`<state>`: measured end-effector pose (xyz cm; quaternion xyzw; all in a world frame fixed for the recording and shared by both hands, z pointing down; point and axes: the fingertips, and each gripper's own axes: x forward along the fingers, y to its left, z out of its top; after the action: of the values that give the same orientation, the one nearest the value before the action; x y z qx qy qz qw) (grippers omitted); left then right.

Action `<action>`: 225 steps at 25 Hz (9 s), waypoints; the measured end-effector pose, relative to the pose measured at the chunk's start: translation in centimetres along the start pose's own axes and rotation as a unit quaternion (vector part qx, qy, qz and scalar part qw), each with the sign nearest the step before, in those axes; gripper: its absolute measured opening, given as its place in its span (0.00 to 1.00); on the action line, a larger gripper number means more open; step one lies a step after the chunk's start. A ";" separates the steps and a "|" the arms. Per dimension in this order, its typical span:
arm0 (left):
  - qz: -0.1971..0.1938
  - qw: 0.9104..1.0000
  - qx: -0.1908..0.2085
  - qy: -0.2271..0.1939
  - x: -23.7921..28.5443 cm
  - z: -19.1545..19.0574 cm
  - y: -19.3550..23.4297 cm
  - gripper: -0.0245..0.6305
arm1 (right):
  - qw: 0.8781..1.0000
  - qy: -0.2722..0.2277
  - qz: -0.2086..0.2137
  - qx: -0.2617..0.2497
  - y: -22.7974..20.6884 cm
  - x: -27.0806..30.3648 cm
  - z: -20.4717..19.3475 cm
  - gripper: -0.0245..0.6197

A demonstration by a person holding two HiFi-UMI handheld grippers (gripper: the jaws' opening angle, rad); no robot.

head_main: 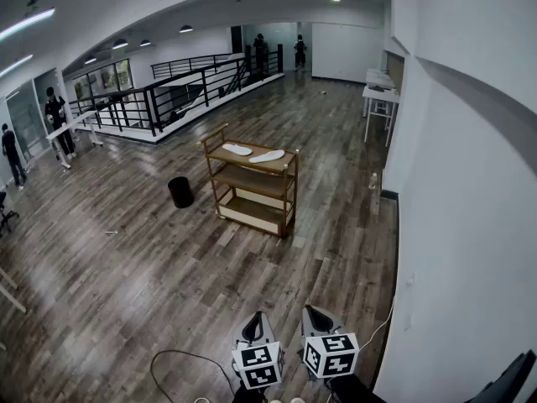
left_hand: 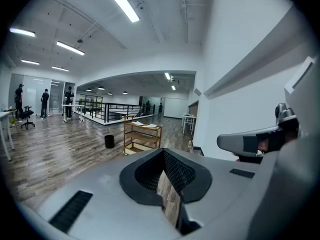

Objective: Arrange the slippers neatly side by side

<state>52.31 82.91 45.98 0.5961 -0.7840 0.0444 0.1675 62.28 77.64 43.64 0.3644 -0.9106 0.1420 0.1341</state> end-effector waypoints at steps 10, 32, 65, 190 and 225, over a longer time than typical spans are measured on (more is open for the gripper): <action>0.003 1.000 -0.002 0.000 0.0 0.4 0.2 0.04 | 1.000 0.005 0.007 0.000 0.3 0.6 -0.2 0.04; 0.009 0.998 -0.038 0.049 -0.9 -4.1 2.5 0.04 | 1.000 0.015 -0.008 0.005 1.2 0.8 -1.5 0.04; 0.045 0.997 -0.046 0.048 18.5 0.9 -0.1 0.04 | 1.000 0.018 0.008 0.007 -11.8 16.2 5.2 0.04; 0.162 0.979 -0.122 0.031 84.7 24.3 43.1 0.04 | 0.990 0.081 0.103 -0.057 -7.9 98.8 28.3 0.04; -0.034 0.997 -0.022 0.071 109.2 32.6 40.0 0.04 | 0.988 0.048 -0.134 0.056 -24.5 109.3 35.0 0.04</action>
<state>-18.04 -14.90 54.96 0.6137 -0.7504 0.0639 0.2370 -1.81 -20.23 53.21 0.4826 -0.8367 0.1907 0.1751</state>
